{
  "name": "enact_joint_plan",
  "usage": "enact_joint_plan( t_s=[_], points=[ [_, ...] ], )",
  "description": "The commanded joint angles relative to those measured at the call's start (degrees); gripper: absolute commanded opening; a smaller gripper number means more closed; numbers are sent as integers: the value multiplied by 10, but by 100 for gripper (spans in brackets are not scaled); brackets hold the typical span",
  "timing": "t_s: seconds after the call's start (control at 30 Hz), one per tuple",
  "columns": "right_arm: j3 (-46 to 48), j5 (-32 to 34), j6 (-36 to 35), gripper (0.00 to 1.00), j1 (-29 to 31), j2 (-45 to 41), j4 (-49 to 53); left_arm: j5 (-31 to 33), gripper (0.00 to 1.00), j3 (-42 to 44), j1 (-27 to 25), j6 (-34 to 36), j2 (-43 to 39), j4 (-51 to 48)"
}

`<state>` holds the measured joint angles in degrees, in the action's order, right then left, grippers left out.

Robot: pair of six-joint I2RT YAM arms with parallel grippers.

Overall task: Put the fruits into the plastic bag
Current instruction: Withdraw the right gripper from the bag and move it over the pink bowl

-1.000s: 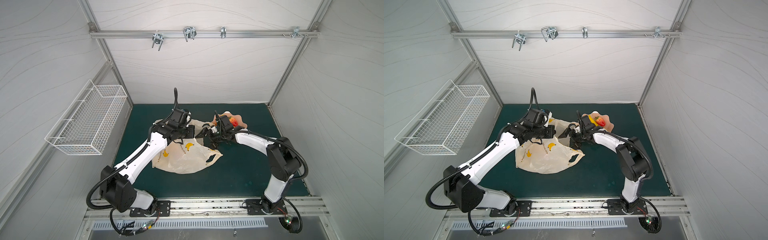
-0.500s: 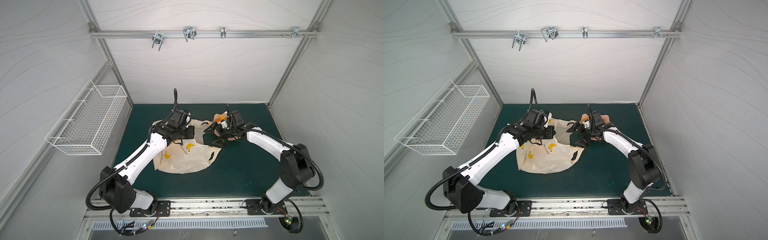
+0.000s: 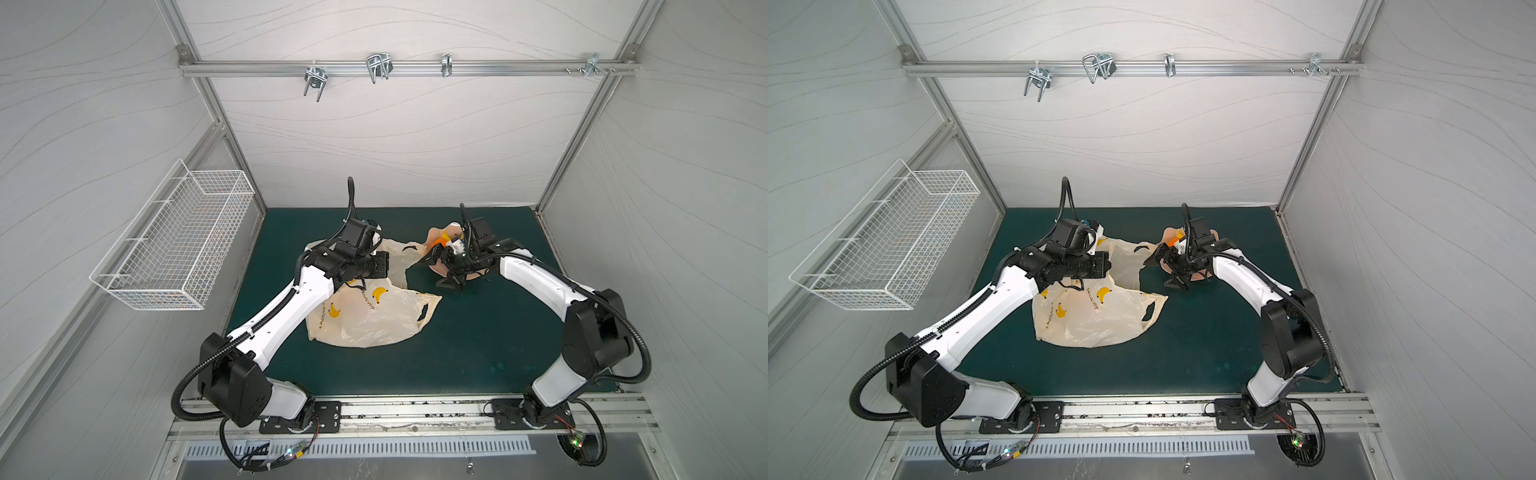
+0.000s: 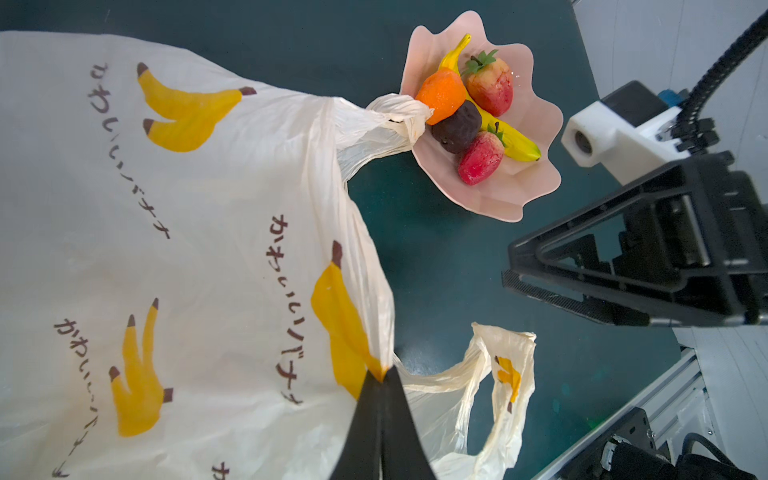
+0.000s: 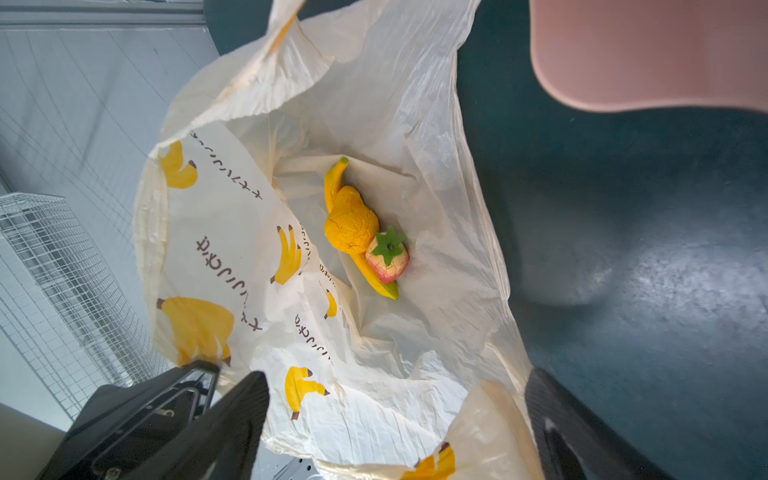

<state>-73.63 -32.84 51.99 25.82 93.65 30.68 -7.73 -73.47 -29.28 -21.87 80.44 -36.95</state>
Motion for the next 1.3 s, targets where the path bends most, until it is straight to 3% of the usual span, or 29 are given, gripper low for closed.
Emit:
enact_joint_plan(
  t_s=[0.0, 0.37, 0.77, 1.27],
  points=[
    [-26, 41, -58, 96, -11, -6, 63, -2, 0, -2, -2, 1, -13, 20],
    [-111, 184, -180, 95, -40, 21, 166, 1, 0, 0, -2, 1, -18, 20],
    [-173, 326, -277, 95, -48, 52, 199, 4, 0, 2, -1, 1, -20, 19],
    [-172, 336, -285, 91, -60, 83, 174, 4, 0, -3, -2, 4, -20, 10]
  ],
)
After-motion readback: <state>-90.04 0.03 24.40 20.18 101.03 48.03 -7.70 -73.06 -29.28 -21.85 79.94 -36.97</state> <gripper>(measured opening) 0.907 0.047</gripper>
